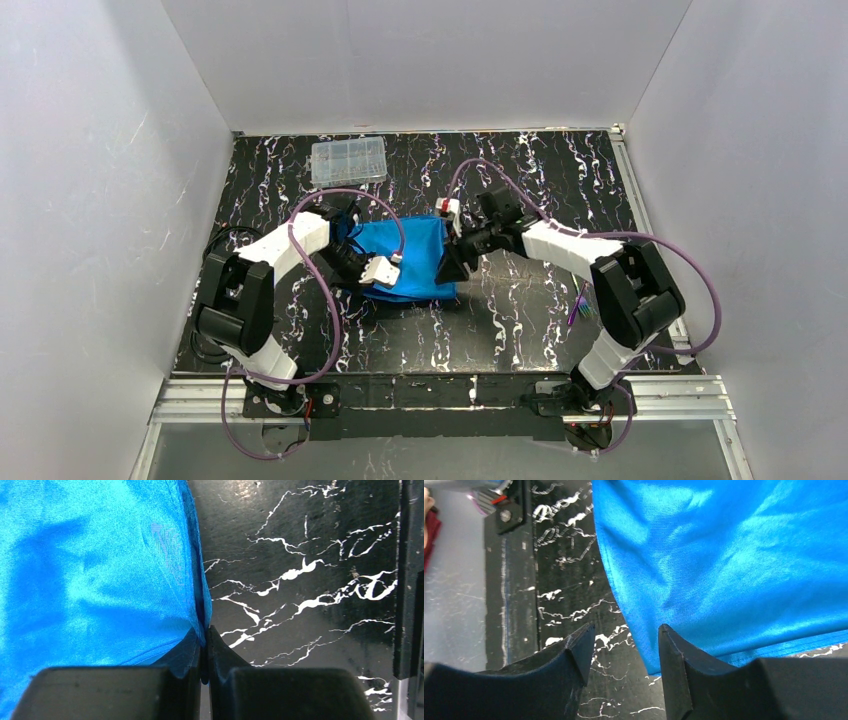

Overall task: Fold the napkin into a case and place the utensils inside
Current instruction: Pick up the lower triangle-folded napkin from the center of the board, then adjust the items.

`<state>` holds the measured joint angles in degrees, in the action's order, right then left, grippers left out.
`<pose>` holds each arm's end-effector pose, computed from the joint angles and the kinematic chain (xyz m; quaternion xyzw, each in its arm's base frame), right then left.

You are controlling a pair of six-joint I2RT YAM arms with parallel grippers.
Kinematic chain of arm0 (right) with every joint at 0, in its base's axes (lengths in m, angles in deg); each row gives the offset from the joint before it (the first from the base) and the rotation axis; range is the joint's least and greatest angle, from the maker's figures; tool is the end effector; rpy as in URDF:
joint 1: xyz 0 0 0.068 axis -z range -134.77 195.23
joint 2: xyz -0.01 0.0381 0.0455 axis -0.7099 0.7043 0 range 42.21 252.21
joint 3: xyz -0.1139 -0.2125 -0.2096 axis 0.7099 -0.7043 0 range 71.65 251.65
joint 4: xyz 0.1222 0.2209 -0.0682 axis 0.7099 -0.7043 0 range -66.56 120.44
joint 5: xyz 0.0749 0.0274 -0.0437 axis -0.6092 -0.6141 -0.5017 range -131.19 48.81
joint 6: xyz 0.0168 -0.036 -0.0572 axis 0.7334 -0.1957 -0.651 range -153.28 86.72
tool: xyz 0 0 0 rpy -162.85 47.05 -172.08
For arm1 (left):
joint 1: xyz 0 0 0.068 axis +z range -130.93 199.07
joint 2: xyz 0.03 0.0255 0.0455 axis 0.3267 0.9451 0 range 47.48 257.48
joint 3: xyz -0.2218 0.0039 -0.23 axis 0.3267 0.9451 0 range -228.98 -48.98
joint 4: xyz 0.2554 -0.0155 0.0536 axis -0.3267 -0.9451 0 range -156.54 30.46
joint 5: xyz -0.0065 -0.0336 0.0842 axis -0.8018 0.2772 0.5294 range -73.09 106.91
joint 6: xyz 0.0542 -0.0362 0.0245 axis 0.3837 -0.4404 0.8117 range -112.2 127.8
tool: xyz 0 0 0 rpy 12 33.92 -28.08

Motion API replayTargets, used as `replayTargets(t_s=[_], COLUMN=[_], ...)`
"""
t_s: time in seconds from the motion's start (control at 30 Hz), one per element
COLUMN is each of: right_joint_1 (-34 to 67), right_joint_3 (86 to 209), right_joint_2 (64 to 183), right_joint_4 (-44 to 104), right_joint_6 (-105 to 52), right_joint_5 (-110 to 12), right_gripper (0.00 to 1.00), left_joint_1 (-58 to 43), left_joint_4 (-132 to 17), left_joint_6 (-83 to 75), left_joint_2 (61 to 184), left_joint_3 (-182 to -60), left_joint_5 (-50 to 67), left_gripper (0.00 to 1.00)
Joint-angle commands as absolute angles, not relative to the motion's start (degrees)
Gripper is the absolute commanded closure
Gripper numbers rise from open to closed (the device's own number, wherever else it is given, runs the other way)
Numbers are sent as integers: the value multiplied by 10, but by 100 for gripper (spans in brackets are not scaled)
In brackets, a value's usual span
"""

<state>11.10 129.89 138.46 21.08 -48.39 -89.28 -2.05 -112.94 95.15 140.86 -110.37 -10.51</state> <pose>0.2741 0.2367 0.2377 -0.4891 0.7117 0.4292 0.2646 0.2592 -0.1281 0.2223 0.7932 0.5597 -0.1770 0.1621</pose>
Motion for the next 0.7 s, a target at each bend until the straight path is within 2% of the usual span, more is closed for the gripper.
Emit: replayTargets(t_s=[0.0,0.13,0.3,0.5,0.67], right_joint_1=[147,153,148,146,154], right_joint_3=[1316,1334,1424,1431,1344], right_joint_2=[1353,1400,1510,1564,1534], right_joint_4=[220,357,384,415,508], right_joint_6=[-452,-357,-315,-277,-218], right_joint_5=[-990,-944,-903,-904,-934], right_gripper=[42,51,67,74,76], left_joint_1=[-22,-22,-21,-10,-2], left_joint_4=[-1176,-1184,-1193,-1210,-1230], left_joint_6=[943,939,911,882,878], left_joint_2=[1406,1414,1431,1457,1473], left_joint_3=[-1096,-1106,-1129,-1168,-1190], left_joint_5=[-121,-124,-138,-166,-174], left_gripper=[100,100,100,100,100])
